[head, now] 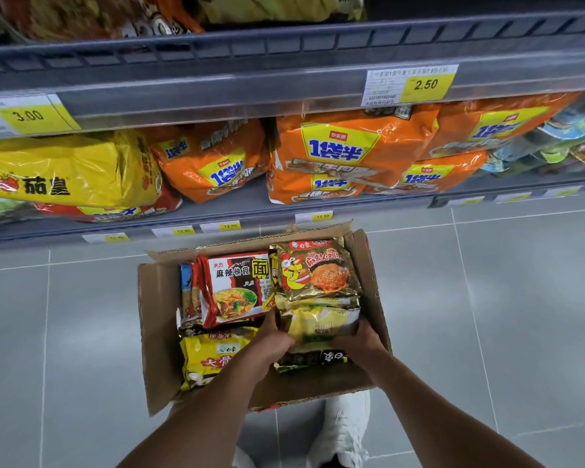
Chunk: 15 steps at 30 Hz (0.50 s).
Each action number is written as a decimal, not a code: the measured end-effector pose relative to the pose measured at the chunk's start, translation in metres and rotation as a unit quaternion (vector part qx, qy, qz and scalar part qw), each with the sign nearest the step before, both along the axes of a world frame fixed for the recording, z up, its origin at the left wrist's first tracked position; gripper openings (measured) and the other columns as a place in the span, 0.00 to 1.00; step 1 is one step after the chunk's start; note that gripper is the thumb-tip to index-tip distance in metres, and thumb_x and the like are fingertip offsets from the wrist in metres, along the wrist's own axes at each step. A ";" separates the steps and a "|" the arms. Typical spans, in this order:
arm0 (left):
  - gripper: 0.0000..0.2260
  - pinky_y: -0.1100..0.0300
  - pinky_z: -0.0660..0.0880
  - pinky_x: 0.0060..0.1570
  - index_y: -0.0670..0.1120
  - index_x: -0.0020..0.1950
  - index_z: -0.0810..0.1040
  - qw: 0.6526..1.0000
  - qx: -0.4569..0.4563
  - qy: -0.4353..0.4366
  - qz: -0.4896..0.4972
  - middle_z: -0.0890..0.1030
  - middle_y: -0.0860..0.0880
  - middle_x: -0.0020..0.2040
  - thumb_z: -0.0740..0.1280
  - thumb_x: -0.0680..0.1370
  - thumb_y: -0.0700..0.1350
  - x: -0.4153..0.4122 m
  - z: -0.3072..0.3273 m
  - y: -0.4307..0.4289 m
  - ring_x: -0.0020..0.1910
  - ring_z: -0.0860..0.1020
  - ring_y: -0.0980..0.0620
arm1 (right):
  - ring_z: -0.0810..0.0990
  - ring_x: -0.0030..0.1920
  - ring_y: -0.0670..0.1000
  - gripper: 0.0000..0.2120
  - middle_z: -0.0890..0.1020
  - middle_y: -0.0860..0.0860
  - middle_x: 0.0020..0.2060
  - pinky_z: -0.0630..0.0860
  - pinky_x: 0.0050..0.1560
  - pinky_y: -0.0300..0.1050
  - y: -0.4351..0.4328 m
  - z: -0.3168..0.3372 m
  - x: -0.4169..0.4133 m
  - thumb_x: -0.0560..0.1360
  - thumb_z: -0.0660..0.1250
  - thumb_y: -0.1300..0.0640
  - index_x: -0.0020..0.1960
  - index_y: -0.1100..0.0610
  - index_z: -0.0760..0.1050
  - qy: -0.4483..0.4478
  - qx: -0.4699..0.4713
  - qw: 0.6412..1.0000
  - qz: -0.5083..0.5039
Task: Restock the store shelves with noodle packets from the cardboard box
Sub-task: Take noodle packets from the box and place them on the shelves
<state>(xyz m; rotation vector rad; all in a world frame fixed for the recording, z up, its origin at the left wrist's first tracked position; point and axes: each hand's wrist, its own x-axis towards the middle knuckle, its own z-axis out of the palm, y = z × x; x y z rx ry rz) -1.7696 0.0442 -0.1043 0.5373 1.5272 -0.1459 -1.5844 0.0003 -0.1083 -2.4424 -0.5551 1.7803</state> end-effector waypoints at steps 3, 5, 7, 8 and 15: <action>0.39 0.57 0.72 0.46 0.52 0.82 0.53 0.999 -0.003 0.002 0.044 0.68 0.44 0.74 0.68 0.77 0.32 0.003 -0.002 0.000 0.61 0.69 0.47 | 0.78 0.47 0.49 0.24 0.80 0.51 0.49 0.75 0.44 0.41 0.002 0.000 0.002 0.70 0.74 0.62 0.64 0.55 0.72 0.014 -0.002 1.000 0.002; 0.38 0.55 0.76 0.47 0.50 0.81 0.56 0.999 -0.006 0.016 0.047 0.72 0.44 0.67 0.70 0.77 0.33 0.001 0.001 -0.004 0.59 0.72 0.48 | 0.76 0.44 0.45 0.19 0.79 0.49 0.46 0.72 0.40 0.40 0.004 0.004 0.002 0.72 0.72 0.63 0.61 0.56 0.73 0.020 -0.001 1.000 0.000; 0.40 0.49 0.78 0.58 0.50 0.81 0.56 0.999 -0.017 0.020 0.047 0.71 0.44 0.69 0.73 0.75 0.34 -0.006 0.006 -0.011 0.61 0.74 0.45 | 0.76 0.43 0.46 0.16 0.79 0.50 0.45 0.72 0.39 0.41 0.005 0.013 0.000 0.72 0.69 0.63 0.60 0.58 0.74 0.021 0.002 1.000 0.004; 0.41 0.48 0.77 0.59 0.50 0.82 0.56 0.998 -0.021 0.013 0.050 0.70 0.43 0.72 0.73 0.75 0.34 -0.010 0.014 -0.013 0.62 0.73 0.44 | 0.76 0.43 0.47 0.16 0.79 0.51 0.45 0.72 0.38 0.40 0.005 0.019 -0.002 0.72 0.68 0.64 0.60 0.58 0.75 0.028 0.006 1.000 0.004; 0.37 0.52 0.74 0.53 0.48 0.80 0.59 0.997 -0.010 -0.039 0.062 0.74 0.53 0.59 0.72 0.75 0.35 -0.039 0.092 -0.013 0.54 0.74 0.50 | 0.74 0.39 0.46 0.06 0.78 0.50 0.39 0.71 0.36 0.38 0.011 0.103 -0.019 0.76 0.63 0.64 0.45 0.55 0.74 0.063 0.047 0.997 0.012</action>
